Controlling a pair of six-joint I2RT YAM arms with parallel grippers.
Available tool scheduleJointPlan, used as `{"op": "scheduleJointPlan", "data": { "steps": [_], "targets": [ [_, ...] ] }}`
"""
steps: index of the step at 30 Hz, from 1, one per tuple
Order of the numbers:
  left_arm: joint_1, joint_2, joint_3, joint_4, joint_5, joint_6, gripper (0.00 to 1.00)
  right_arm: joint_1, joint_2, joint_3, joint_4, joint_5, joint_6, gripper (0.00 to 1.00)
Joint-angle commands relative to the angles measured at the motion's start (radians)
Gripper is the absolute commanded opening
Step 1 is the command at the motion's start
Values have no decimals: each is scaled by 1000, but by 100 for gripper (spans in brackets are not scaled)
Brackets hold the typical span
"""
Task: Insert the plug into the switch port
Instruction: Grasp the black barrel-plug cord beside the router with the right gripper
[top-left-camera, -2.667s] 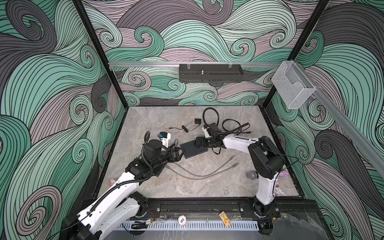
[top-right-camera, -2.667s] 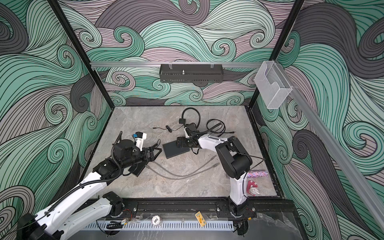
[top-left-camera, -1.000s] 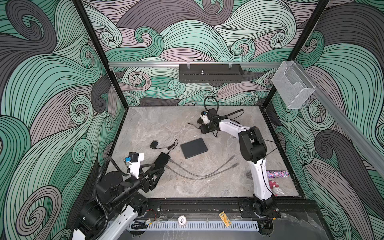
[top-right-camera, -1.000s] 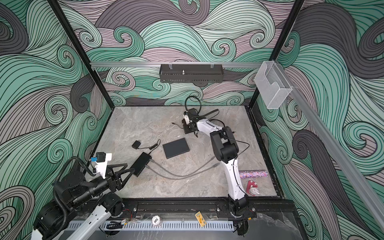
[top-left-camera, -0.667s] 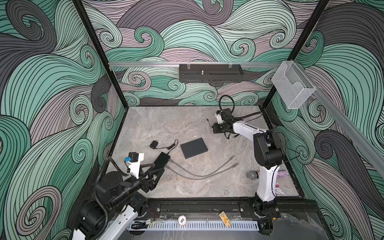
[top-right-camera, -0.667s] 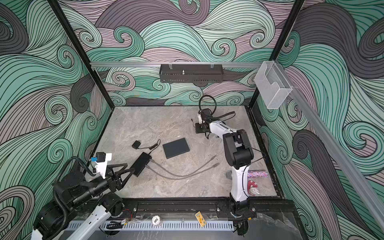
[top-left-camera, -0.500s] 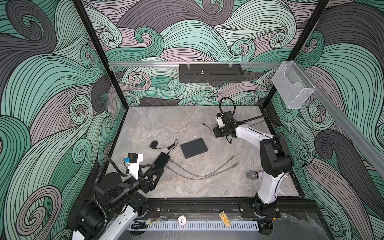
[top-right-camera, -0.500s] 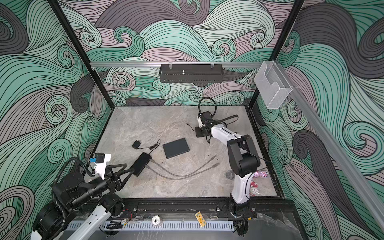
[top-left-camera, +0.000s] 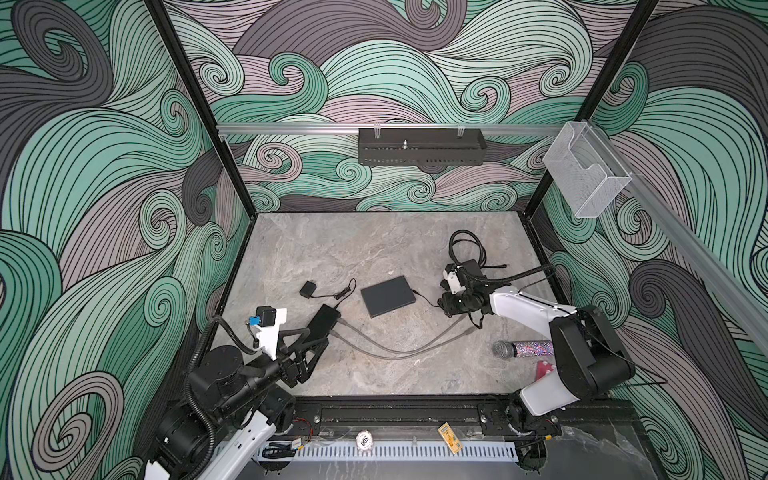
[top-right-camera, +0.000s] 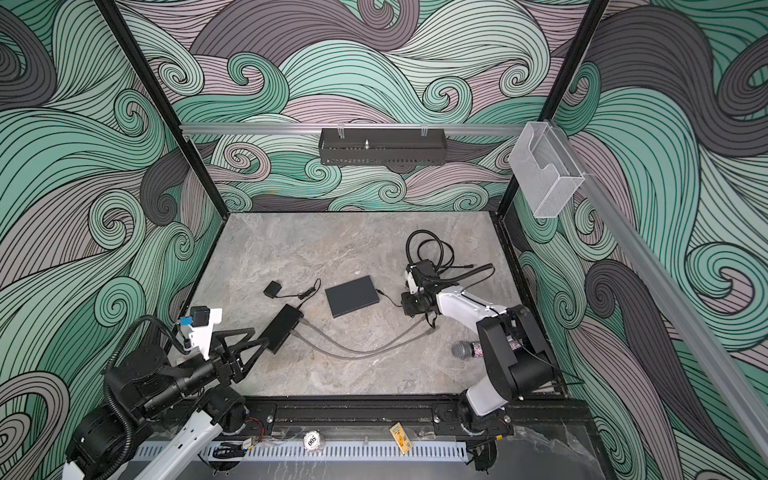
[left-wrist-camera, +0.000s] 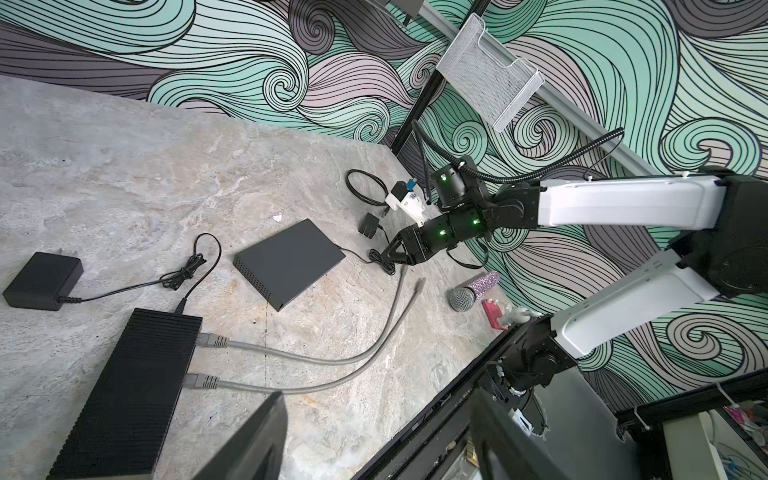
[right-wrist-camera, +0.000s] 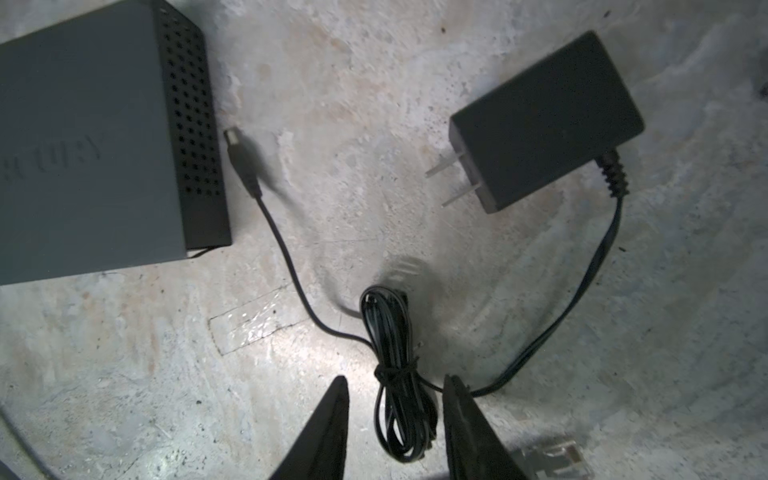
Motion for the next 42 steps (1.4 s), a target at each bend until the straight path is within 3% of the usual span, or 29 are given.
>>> {"op": "scheduleJointPlan", "data": {
  "steps": [1, 2, 3, 7, 13, 15, 19, 20, 23, 26, 30, 32, 42],
  "targets": [
    [6, -1, 0, 3, 15, 19, 71, 28, -67, -5, 62, -25, -13, 56],
    [6, 0, -1, 5, 15, 19, 71, 38, -71, 7, 64, -34, -29, 65],
    [5, -2, -2, 6, 13, 19, 71, 47, -66, 26, 67, -48, -47, 97],
    [6, -5, -1, 2, 7, 17, 72, 62, -14, 101, 75, -83, -91, 99],
    [6, -10, 1, -6, -6, 19, 72, 57, 77, 122, 208, -238, -80, 99],
    [6, -10, 2, -4, -7, 19, 72, 39, 90, 124, 250, -286, -50, 90],
    [6, -8, 1, -2, -8, 19, 72, 38, 141, 211, 113, -281, -143, 49],
    [6, -8, -1, -1, -7, 18, 72, 44, 155, 231, 67, -258, -177, 45],
    [6, -8, -3, 1, -6, 15, 72, 64, 200, 280, -29, -138, -267, 47],
    [6, -1, -3, 2, -5, 15, 72, 68, 257, 355, -129, -90, -291, 45],
    [6, 2, -4, 1, -6, 15, 71, 70, 343, 434, -231, -38, -287, 36],
    [6, 0, -4, 0, -6, 14, 71, 73, 373, 459, -264, -22, -289, 30],
    [6, 3, -5, 2, -6, 14, 71, 89, 406, 479, -312, -19, -308, 30]
  ]
}}
